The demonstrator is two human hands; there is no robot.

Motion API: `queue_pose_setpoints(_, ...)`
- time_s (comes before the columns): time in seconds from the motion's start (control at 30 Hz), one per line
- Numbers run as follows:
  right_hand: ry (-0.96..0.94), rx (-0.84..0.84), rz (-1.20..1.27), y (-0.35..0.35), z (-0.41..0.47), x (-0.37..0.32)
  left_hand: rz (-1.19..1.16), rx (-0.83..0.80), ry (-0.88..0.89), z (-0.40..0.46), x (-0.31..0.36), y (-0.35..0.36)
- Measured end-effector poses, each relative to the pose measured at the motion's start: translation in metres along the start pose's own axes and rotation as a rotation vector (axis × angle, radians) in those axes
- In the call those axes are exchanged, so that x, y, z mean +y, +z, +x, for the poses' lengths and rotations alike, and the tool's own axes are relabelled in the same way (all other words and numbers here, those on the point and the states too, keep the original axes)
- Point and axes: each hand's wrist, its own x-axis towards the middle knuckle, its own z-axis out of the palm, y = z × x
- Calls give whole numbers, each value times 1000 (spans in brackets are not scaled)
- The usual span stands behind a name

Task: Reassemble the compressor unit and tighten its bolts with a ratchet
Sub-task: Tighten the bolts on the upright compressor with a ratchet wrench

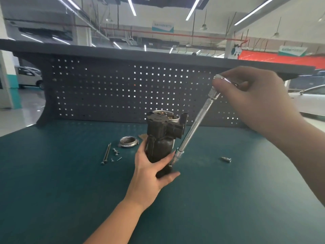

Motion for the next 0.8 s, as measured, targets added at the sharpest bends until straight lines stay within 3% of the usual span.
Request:
queue_pose_setpoints(0.23, -13, 15, -78, 12, 1, -1, 5, 30, 24, 1, -2, 2)
queue_pose_setpoints(0.43, 0, 86, 19, 6, -9, 10, 27, 139, -14, 2, -8, 5)
queue_pose_setpoints(0.8, 32, 67, -26, 18, -11, 14, 106, 92, 14, 4, -11, 2)
